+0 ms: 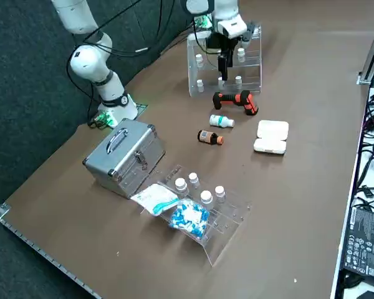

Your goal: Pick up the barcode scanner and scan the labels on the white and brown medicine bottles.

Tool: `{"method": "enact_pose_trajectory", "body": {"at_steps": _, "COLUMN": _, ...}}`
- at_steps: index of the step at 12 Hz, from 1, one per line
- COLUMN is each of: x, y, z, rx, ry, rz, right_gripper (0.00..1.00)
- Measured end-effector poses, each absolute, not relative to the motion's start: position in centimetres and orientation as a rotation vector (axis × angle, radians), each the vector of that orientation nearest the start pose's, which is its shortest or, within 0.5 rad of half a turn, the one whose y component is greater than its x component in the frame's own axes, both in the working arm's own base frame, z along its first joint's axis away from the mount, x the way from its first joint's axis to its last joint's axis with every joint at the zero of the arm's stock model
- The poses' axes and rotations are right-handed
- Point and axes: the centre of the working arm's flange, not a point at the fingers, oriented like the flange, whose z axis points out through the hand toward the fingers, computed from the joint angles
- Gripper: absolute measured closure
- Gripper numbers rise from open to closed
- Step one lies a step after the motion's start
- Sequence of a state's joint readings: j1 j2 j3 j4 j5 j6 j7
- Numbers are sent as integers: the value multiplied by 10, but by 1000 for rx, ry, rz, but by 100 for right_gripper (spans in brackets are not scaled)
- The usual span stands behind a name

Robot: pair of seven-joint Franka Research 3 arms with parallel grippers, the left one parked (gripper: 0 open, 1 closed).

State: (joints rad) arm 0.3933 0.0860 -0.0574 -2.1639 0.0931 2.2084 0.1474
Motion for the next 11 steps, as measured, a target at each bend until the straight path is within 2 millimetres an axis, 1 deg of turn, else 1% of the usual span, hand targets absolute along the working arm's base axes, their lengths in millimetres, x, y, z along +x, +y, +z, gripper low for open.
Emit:
{"method": "enact_pose_trajectory", "body": {"at_steps": 3, "x": 518, "y": 186, "z": 322, "rx": -3084, "ry": -200, "rz": 79, "right_gripper": 0}}
{"method": "enact_pose_trajectory", "body": {"at_steps": 6, "x": 524, "y": 186, "z": 299, "rx": -3090, "ry": -185, "rz": 64, "right_gripper": 1}}
{"method": "enact_pose_trajectory", "body": {"at_steps": 7, "x": 524, "y": 186, "z": 294, "rx": -3093, "ry": -175, "rz": 68, "right_gripper": 4}}
{"method": "enact_pose_trajectory", "body": {"at_steps": 11, "x": 523, "y": 183, "z": 284, "rx": -3097, "ry": -159, "rz": 67, "right_gripper": 3}}
